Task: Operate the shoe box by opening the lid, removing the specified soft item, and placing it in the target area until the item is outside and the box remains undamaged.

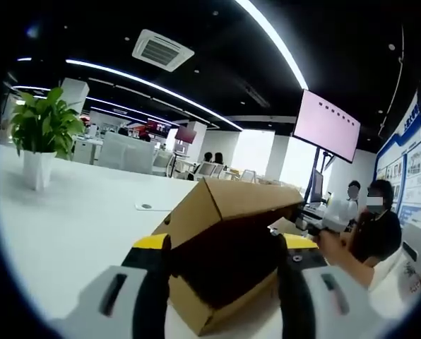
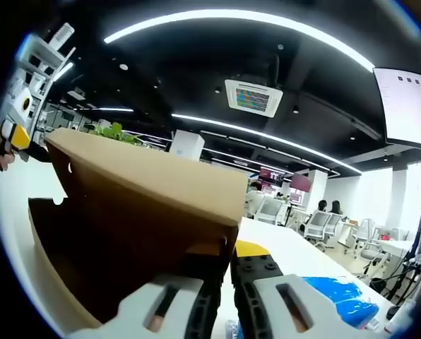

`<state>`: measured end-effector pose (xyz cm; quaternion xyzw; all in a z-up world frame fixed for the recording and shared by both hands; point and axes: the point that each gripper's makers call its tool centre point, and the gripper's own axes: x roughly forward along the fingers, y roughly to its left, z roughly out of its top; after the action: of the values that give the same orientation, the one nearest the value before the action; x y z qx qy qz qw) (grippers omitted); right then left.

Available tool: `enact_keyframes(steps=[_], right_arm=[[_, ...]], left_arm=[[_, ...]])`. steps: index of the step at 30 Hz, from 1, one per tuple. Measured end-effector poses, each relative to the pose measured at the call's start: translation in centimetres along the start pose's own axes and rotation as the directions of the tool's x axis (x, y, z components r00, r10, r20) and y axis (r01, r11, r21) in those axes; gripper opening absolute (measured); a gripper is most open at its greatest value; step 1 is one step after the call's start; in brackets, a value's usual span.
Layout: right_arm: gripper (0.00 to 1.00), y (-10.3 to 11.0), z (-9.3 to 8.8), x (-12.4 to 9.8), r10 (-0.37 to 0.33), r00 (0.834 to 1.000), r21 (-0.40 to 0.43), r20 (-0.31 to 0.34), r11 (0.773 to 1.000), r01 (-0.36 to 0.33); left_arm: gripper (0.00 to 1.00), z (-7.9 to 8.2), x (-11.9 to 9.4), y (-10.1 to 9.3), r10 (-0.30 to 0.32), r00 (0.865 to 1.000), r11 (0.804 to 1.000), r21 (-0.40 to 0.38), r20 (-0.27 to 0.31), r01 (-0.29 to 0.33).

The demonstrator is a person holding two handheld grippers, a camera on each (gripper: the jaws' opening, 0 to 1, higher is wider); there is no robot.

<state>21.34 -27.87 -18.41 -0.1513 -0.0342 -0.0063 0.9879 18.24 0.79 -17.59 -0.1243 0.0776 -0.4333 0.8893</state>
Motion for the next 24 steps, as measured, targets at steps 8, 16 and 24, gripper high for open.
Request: enact_keyframes(steps=[8,16,24], right_arm=[[0.00,0.6,-0.5,-0.7,0.010,1.000,0.007,-0.012,1.000,-0.010],[0.01,1.1,-0.7,-1.2,0.016,1.000,0.005,-0.010,1.000,-0.016],[0.01,1.3,-0.8,-1.3,0.021,1.000,-0.003,-0.014,1.000,-0.021]], left_arm=[[0.58,0.0,-0.3,0.4,0.008,1.000,1.000,-0.011,-0.019,-0.009],[0.54,-0.3,-0.3,1.1,0.048,0.999,0.999,-0.007,-0.010,-0.048],[0.52,-0.9,-0.1,0.9,0.037,0.999,0.999,-0.013,-0.035,-0.038]])
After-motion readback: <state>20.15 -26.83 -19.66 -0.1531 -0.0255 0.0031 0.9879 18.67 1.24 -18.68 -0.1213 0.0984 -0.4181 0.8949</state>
